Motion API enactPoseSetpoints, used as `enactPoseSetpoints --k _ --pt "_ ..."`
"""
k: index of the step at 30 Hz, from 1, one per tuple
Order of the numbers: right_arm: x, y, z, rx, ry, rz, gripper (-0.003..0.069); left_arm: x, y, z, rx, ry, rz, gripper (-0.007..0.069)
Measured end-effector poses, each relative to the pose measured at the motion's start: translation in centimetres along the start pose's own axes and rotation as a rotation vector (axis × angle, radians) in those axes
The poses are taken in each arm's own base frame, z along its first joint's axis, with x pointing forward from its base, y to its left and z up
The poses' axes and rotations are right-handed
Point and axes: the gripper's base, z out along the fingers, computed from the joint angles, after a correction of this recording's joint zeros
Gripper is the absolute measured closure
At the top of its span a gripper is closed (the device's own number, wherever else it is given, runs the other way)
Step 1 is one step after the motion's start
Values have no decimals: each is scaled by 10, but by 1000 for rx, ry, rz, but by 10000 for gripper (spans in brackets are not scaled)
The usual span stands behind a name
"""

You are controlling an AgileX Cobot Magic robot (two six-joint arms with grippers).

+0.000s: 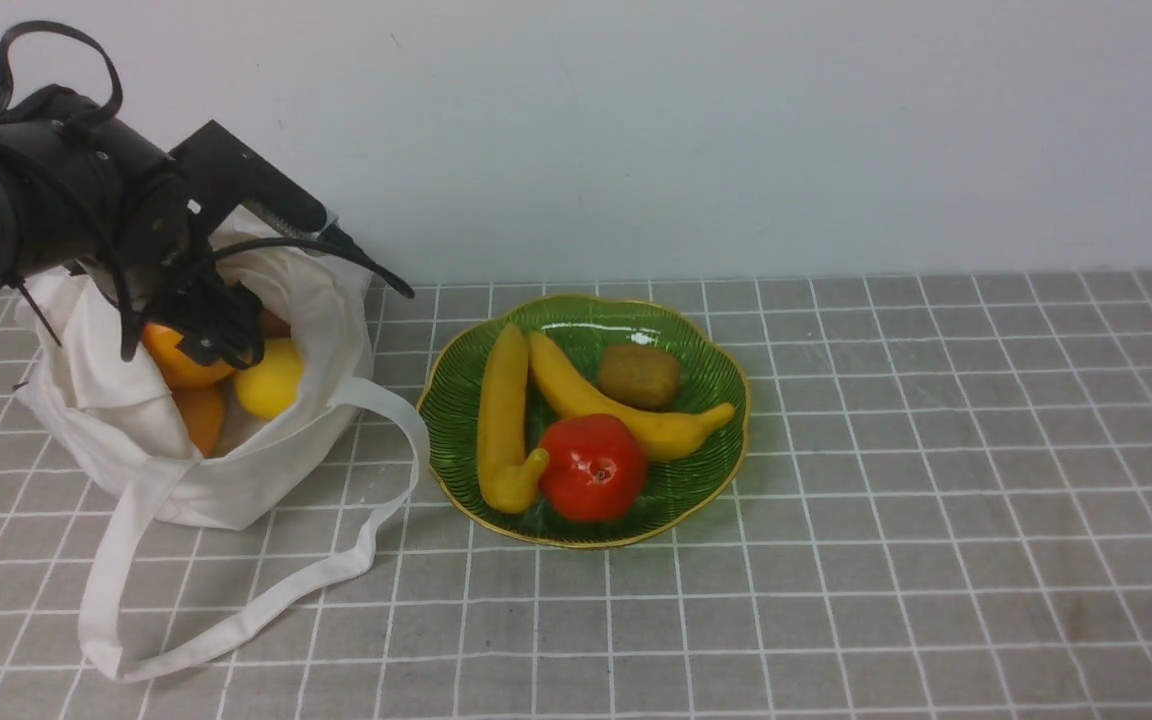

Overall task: Take the fruit out of the bag on the grey coffee tablecloth and place them on the plate.
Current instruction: 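Reach into the bag and grasp a fruit with the left gripper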

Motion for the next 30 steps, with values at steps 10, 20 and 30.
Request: enactPoseSetpoints --k 10,20,30 --pt "0 0 0 0 0 0 671 4 -7 13 14 56 -67 34" --pt "0 0 0 0 0 0 671 4 -7 18 -7 60 -47 78" --pt "0 0 0 0 0 0 671 -1 -19 4 -10 91 -12 83"
